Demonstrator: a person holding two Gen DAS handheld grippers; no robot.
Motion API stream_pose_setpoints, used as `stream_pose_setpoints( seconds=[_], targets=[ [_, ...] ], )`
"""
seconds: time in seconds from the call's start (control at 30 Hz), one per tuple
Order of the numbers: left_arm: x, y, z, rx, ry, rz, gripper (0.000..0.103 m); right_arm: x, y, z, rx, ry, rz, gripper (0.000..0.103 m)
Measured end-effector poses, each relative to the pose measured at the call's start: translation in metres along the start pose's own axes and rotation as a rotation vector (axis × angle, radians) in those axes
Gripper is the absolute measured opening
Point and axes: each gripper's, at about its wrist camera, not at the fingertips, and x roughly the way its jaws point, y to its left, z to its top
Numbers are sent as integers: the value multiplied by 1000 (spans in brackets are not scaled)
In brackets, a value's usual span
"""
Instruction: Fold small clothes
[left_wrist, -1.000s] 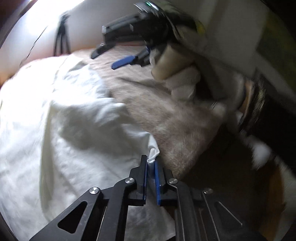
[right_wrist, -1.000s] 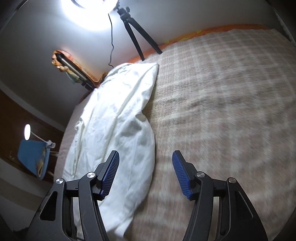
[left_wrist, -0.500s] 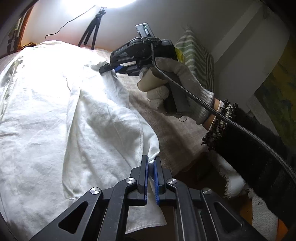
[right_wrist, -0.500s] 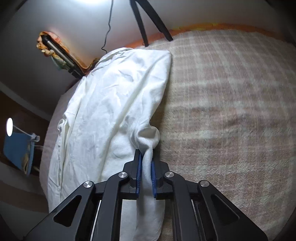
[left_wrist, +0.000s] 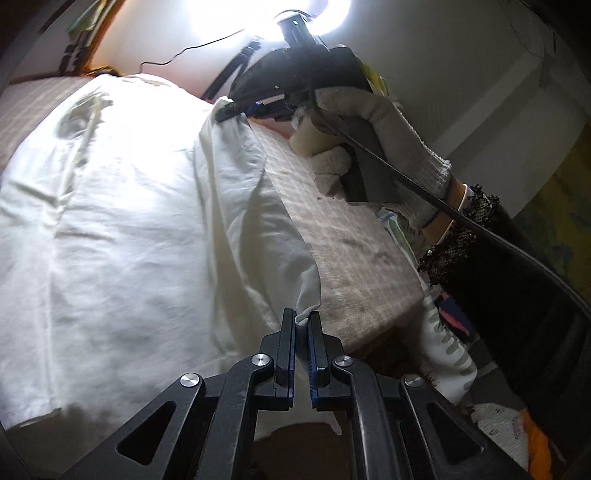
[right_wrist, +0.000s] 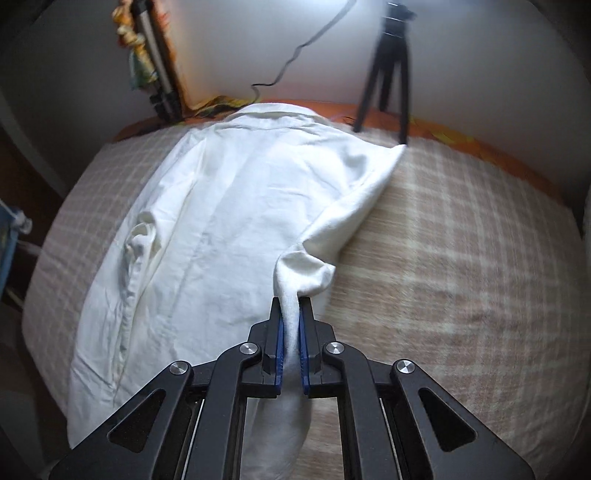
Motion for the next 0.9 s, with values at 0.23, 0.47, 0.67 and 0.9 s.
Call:
stream_pose_setpoints(
  seconds=[0.23,0.47,0.67,0.9],
  targets=[
    [-8,28,-1,-83,4,-8,2,39,50,8,-80,64,-18,6],
    [-11,49,-3,-160,16,-9,2,50,45,8,-37,76,69,17],
    [-13,44,-2,-172,10,-10,2,-23,-14,-8,162,-99,212,29],
    [-27,47,-4,-184,33,45,36,-67,-38,-66,201,-144,207,29]
  ],
)
